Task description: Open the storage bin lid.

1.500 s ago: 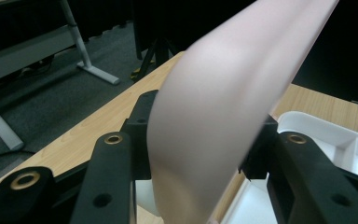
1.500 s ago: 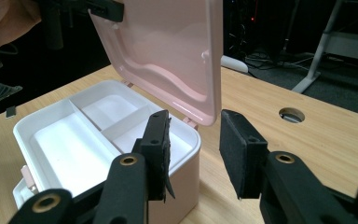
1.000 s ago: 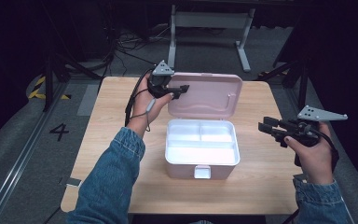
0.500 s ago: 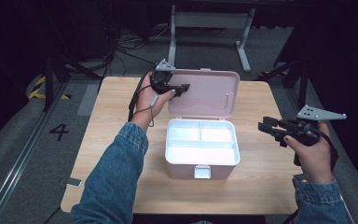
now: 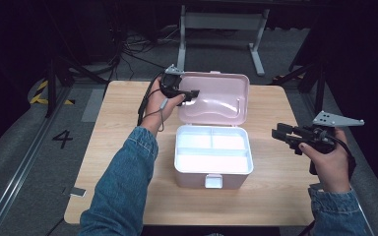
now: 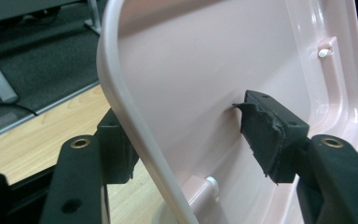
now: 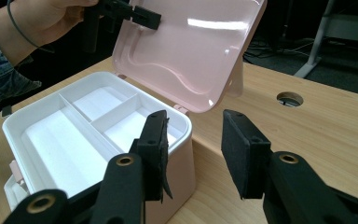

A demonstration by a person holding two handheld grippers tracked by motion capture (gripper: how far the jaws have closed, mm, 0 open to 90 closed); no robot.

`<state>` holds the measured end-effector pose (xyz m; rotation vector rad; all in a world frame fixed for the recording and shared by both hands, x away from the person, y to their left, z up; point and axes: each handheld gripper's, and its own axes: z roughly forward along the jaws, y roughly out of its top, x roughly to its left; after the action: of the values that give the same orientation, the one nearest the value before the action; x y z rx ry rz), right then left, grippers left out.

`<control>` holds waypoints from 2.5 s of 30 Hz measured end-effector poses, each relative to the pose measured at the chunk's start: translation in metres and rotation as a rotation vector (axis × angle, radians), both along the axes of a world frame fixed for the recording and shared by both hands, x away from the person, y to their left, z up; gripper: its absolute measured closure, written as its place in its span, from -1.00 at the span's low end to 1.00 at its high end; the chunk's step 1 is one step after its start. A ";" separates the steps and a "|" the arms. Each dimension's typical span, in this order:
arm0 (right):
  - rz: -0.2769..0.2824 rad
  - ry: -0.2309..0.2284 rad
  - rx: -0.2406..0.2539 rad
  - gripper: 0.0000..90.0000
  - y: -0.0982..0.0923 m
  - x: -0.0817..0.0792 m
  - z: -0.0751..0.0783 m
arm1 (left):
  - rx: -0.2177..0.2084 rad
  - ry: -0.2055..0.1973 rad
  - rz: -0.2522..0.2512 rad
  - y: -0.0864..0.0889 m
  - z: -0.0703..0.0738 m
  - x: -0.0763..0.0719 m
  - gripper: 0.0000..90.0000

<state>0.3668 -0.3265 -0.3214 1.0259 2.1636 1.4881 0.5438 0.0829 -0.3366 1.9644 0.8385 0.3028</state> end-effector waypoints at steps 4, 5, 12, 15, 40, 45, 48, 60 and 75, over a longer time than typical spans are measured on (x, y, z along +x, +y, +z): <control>-0.003 0.008 0.006 0.37 -0.001 0.002 -0.002 | 0.010 0.018 0.009 -0.003 -0.006 0.003 -0.22; -0.003 0.008 0.006 0.37 -0.001 0.002 -0.002 | 0.010 0.018 0.009 -0.003 -0.006 0.003 -0.24; -0.001 0.021 0.010 0.36 0.000 0.003 -0.004 | -0.015 0.068 0.001 -0.003 -0.017 0.011 -0.28; 0.001 0.019 0.009 0.35 0.001 0.004 -0.004 | -0.036 0.089 0.000 -0.002 -0.024 0.015 -0.28; -0.005 0.035 0.017 0.32 0.002 0.006 -0.008 | -0.030 0.225 0.043 0.000 -0.055 0.023 -0.43; -0.005 0.039 0.018 0.31 0.003 0.007 -0.009 | -0.029 0.264 0.055 0.000 -0.059 0.023 -0.45; -0.004 0.042 0.017 0.30 0.003 0.008 -0.010 | -0.014 0.286 0.065 0.000 -0.061 0.023 -0.47; -0.008 0.038 0.017 0.29 0.003 0.008 -0.010 | 0.053 0.308 0.111 0.000 -0.060 0.022 -0.51; -0.022 0.033 0.027 0.29 -0.001 0.009 -0.009 | 0.033 0.152 0.095 0.009 -0.029 0.006 -0.51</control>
<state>0.3754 -0.3273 -0.3302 1.0873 2.1526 1.5045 0.5495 0.0915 -0.3656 2.0003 1.0327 0.2256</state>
